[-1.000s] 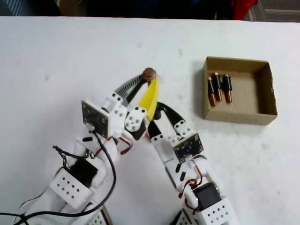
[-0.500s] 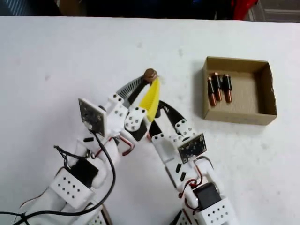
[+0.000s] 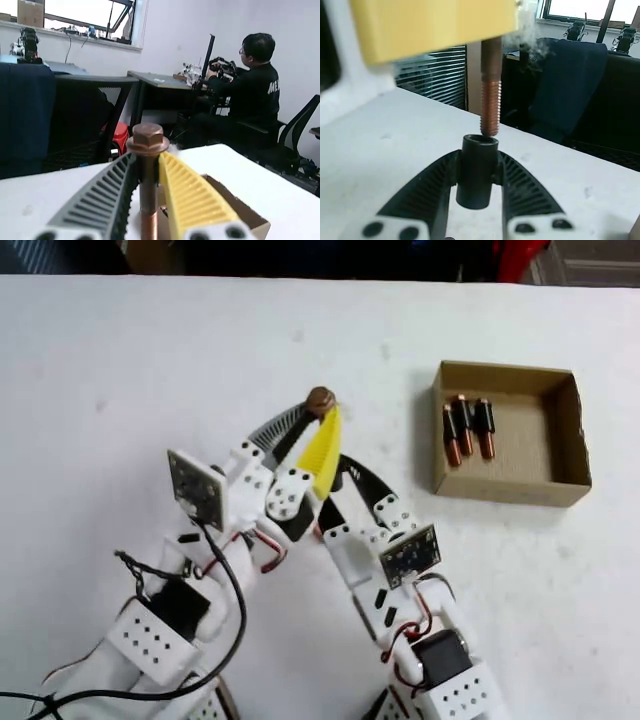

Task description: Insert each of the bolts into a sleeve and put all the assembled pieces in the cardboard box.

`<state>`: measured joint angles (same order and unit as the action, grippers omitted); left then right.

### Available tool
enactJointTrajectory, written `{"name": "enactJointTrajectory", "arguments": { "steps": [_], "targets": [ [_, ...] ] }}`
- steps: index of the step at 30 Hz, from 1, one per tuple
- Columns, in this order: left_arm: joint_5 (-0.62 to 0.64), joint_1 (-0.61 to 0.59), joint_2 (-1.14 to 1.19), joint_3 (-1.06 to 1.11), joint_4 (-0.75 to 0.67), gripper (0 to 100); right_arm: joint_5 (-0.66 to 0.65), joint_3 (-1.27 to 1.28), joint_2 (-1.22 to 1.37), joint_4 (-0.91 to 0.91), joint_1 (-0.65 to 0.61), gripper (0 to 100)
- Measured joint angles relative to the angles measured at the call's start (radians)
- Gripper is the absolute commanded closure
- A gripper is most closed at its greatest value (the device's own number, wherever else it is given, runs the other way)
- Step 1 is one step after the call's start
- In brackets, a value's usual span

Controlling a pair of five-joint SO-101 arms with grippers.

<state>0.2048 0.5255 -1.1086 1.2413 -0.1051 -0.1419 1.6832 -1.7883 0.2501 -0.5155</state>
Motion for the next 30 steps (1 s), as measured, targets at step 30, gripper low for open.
{"name": "enactJointTrajectory", "arguments": {
  "steps": [30],
  "targets": [
    [0.009, -0.028, -0.002, 0.000, 0.011, 98, 0.000, 0.000, 0.000, -0.002, 0.000, 98.1]
  ]
}}
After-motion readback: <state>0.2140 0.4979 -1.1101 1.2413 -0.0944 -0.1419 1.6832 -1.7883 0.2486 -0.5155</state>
